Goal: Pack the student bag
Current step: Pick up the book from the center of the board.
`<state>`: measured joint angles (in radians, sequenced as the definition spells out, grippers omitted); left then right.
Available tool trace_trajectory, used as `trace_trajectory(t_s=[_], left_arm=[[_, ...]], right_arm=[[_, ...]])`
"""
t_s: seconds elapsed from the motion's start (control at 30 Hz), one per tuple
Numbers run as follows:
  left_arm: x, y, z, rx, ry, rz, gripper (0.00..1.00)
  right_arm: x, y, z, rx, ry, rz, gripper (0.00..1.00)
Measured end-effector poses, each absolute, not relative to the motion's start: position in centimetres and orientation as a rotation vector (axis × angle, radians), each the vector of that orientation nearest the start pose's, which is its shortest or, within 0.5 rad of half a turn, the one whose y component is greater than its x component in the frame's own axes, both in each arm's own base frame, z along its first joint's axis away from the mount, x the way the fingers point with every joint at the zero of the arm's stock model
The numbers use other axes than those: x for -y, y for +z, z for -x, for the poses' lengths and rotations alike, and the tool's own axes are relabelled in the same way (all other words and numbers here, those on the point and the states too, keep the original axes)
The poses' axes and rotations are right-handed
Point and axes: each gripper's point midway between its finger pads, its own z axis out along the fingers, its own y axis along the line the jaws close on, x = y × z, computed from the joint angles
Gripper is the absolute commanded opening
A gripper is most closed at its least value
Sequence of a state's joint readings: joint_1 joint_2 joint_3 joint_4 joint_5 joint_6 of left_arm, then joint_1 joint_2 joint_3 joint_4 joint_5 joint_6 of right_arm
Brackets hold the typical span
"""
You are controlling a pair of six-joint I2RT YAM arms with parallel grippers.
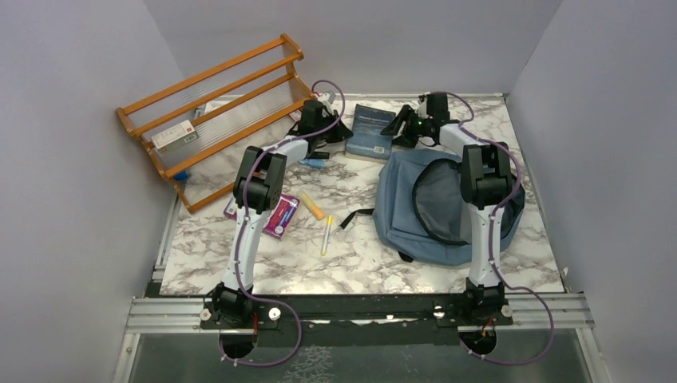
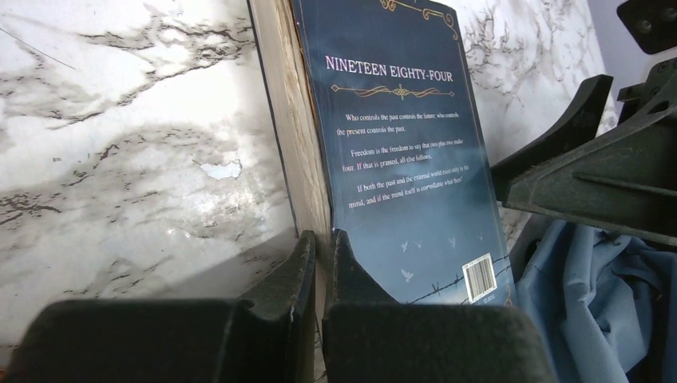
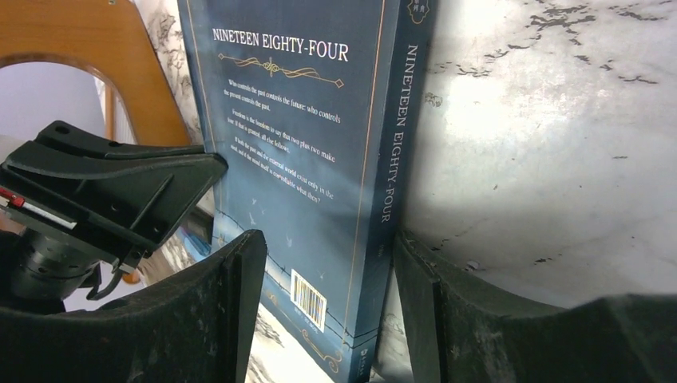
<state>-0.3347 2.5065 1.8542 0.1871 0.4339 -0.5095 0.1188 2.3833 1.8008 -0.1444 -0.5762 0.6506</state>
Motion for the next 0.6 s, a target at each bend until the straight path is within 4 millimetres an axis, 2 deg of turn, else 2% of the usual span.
trace_trajectory(t_s=[0.13, 0.33, 0.4, 0.47, 0.6], left_arm=[[30.0, 3.7, -58.1, -2.127, -0.983, -0.083, 0.06], [30.1, 3.9, -58.0, -2.152, -0.963, -0.092, 0.07], [30.2, 3.9, -57.9, -2.166, -0.944, -0.099, 0.11], [30.2, 3.9, -57.9, -2.176, -0.923, -0.108, 0.19], [30.3, 3.7, -57.7, -2.190, -0.902, -0.117, 0.42]], right_arm=[[-18.3, 4.7, -56.4, -2.364, 1.026, -0.306, 0.66], [-18.0, 4.7, -56.2, -2.366, 0.974, -0.294, 0.67], [-17.5, 4.8, -56.0, -2.372, 0.929, -0.300, 0.68], [-16.9, 4.8, -56.0, -2.376, 0.885, -0.305, 0.69], [-15.5, 4.8, -56.0, -2.372, 0.820, -0.318, 0.69]])
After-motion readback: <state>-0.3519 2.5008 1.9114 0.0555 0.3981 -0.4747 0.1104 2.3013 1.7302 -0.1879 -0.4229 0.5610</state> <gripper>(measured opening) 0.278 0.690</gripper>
